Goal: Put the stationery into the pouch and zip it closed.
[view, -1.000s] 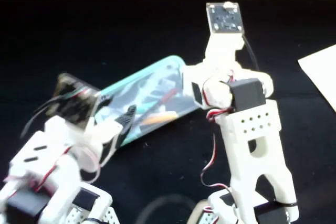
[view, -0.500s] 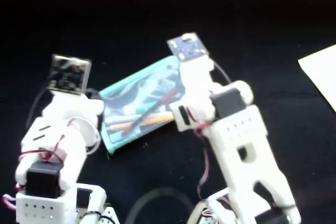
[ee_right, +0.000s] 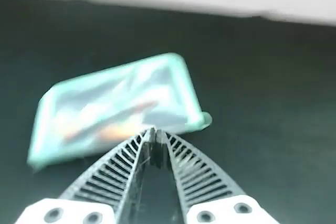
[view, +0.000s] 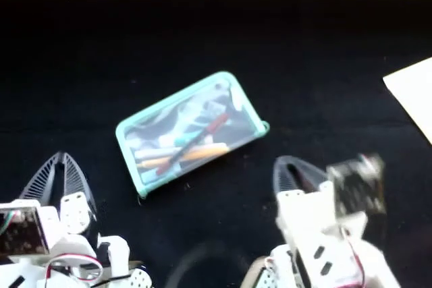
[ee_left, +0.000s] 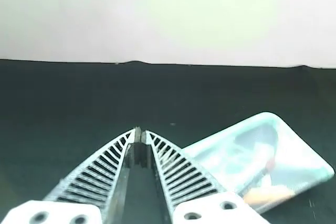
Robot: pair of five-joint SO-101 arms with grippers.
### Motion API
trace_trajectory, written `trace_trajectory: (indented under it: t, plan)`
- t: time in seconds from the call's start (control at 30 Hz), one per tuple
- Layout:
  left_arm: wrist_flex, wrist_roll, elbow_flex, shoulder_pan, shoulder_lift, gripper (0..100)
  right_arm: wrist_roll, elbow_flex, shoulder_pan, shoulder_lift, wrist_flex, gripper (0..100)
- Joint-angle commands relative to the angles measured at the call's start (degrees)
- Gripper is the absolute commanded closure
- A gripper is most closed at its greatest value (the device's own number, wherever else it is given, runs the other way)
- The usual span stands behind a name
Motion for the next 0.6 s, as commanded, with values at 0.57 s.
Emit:
trace_trajectory:
  t: [0.57]
  plan:
    - [-34.81,0.0,55.78,-18.51,1.27,99,15.12,59.56,22.37,-10.77,-33.8,99.2]
